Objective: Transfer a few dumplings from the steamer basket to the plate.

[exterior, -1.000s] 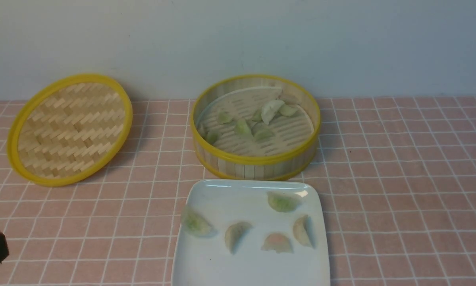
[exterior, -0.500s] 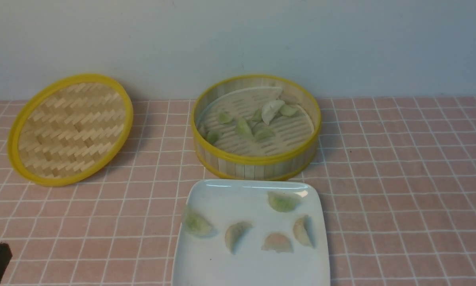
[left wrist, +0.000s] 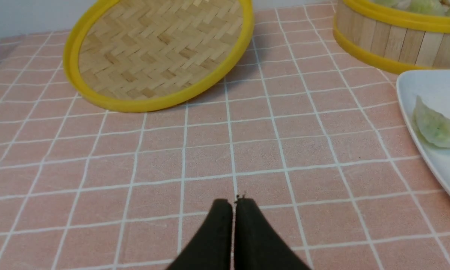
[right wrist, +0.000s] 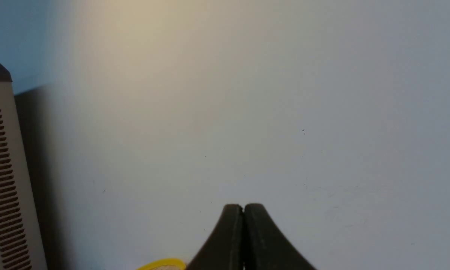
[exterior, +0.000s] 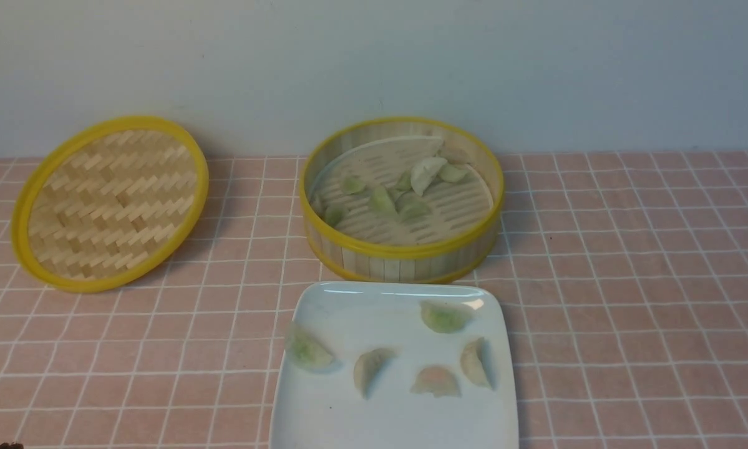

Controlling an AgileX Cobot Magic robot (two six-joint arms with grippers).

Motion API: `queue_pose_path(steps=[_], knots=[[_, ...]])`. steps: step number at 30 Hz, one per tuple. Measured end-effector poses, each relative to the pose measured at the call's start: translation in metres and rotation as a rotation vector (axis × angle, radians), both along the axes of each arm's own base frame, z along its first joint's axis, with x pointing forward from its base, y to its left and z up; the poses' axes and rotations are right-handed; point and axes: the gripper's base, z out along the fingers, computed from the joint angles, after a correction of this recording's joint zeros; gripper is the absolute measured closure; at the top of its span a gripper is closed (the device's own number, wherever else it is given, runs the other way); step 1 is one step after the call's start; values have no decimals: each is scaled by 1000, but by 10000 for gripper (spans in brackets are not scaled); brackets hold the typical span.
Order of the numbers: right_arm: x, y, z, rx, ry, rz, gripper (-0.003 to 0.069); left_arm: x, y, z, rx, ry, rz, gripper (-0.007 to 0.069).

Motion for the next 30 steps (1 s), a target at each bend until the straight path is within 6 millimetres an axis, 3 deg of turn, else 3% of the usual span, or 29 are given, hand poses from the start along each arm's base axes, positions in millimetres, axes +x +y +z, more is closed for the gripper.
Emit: queue_pose_path(steps=[30], knots=[[2,5,-6,-16,17,37,672,0,0,0,-8,1,2,631]])
